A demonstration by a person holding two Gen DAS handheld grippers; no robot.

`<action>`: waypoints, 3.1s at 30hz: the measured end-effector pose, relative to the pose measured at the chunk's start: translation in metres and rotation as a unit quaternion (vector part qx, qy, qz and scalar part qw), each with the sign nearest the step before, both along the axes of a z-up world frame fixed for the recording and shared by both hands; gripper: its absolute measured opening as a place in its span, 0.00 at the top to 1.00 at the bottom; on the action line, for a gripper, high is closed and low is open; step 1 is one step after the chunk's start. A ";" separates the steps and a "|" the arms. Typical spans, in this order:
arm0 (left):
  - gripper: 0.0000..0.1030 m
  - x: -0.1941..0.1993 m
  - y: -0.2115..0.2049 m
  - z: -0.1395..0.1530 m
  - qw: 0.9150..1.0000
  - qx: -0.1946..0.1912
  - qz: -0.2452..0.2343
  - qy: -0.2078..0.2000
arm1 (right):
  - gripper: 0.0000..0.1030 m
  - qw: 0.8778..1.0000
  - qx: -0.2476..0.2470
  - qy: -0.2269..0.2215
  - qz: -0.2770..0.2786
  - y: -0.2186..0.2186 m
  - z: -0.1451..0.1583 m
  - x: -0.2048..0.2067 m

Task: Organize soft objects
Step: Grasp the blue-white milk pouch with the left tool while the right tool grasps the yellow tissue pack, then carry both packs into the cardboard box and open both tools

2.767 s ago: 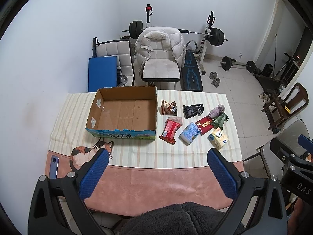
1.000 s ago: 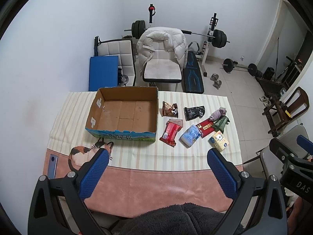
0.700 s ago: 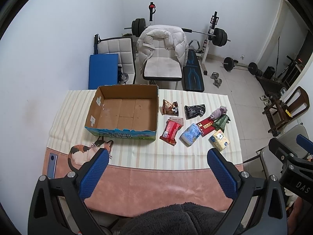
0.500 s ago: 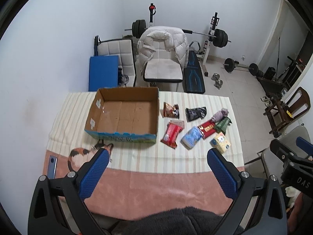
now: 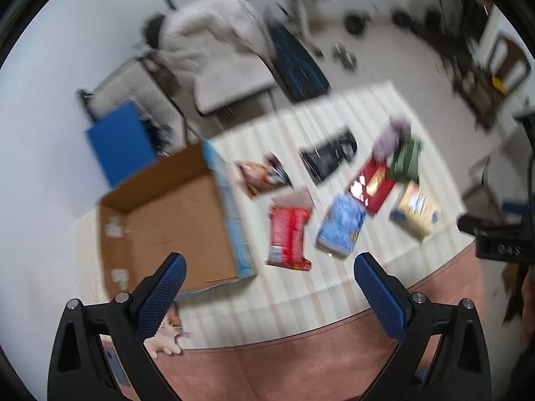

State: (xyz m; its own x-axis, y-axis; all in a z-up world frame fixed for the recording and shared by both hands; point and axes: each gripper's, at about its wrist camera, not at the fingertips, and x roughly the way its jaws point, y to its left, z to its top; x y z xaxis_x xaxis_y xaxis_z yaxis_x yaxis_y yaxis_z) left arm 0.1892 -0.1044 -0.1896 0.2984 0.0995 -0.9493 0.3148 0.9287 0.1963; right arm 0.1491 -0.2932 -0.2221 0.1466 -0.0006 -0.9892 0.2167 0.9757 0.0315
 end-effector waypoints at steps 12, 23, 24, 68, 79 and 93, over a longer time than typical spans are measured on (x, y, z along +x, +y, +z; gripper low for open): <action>0.05 0.064 -0.077 -0.205 0.980 0.011 -0.059 0.189 | 0.04 0.979 -0.022 0.148 0.137 -0.003 -0.192 0.074; 0.46 0.069 -0.093 -0.252 0.963 -0.015 0.001 0.269 | 0.32 0.976 0.032 0.201 0.072 -0.028 -0.230 0.073; 0.46 0.069 -0.089 -0.254 0.961 -0.019 0.021 0.276 | 0.32 0.978 0.029 0.200 0.050 -0.032 -0.229 0.071; 0.65 0.080 0.247 -0.046 0.955 -0.144 0.244 0.090 | 0.35 0.972 0.117 0.024 0.201 0.289 -0.035 0.092; 0.65 0.156 0.333 -0.151 0.930 -0.188 0.258 0.181 | 0.35 0.978 0.090 0.065 0.175 0.399 -0.156 0.195; 0.23 0.187 0.328 -0.196 0.938 -0.156 0.227 0.208 | 0.14 0.981 0.056 0.086 0.167 0.427 -0.210 0.234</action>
State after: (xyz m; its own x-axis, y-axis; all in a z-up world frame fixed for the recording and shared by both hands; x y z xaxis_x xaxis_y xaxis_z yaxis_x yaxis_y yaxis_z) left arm 0.3766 0.2239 -0.3851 -0.1104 -0.1763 -0.9781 -0.1380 0.9773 -0.1606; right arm 0.3830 0.1337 -0.4321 -0.0488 0.1294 -0.9904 -0.1035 0.9856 0.1338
